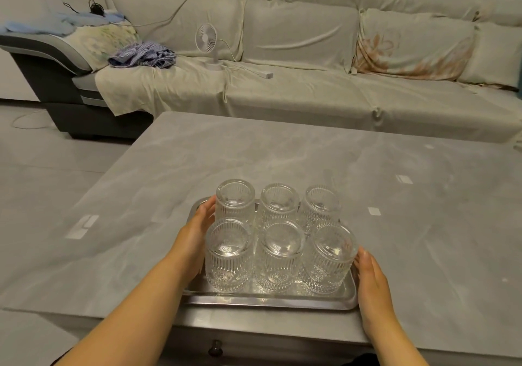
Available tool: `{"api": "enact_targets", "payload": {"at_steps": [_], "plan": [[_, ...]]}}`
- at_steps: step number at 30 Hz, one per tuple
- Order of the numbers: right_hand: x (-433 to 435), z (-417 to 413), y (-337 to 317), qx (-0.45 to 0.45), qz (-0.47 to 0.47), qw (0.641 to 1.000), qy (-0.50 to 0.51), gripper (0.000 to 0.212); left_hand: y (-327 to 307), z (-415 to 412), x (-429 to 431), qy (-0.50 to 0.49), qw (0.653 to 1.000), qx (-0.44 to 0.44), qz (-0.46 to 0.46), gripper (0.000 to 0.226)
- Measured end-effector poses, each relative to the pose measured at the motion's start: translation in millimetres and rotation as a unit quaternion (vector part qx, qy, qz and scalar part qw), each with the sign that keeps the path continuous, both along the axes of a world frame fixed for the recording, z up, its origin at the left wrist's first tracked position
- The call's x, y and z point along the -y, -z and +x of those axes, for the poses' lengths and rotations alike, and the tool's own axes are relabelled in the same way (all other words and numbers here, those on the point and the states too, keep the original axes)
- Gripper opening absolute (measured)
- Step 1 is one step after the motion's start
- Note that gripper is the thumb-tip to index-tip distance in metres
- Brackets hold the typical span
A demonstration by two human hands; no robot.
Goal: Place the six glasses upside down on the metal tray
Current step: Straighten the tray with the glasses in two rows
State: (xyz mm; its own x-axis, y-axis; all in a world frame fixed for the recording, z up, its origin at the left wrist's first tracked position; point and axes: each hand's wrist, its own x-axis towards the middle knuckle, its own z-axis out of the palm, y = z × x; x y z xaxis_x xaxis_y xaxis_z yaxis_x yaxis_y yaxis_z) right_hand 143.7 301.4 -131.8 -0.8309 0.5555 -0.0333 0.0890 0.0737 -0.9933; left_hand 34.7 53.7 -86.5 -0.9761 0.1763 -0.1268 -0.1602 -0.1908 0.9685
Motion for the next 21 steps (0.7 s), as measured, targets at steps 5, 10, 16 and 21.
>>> {"api": "enact_targets", "payload": {"at_steps": [5, 10, 16, 21], "plan": [[0.7, 0.7, -2.2, 0.010, 0.010, 1.000, 0.005, 0.038, 1.1, -4.6, 10.9, -0.010, 1.000, 0.004, 0.002, 0.044], [3.6, 1.1, -6.3, 0.012, 0.026, 1.000, 0.009, 0.037, 0.0, 5.0, 41.0, -0.094, 0.974, -0.072, -0.192, 0.037], [7.5, 3.3, -12.2, 0.026, 0.031, 0.999, 0.015, 0.036, 26.4, 41.6, 68.7, -0.065, 0.906, -0.104, -0.404, 0.037], [9.8, 5.9, -12.9, 0.032, 0.037, 0.999, 0.013, 0.037, 39.7, 47.7, 67.4, -0.018, 0.830, -0.164, -0.534, 0.041]]}}
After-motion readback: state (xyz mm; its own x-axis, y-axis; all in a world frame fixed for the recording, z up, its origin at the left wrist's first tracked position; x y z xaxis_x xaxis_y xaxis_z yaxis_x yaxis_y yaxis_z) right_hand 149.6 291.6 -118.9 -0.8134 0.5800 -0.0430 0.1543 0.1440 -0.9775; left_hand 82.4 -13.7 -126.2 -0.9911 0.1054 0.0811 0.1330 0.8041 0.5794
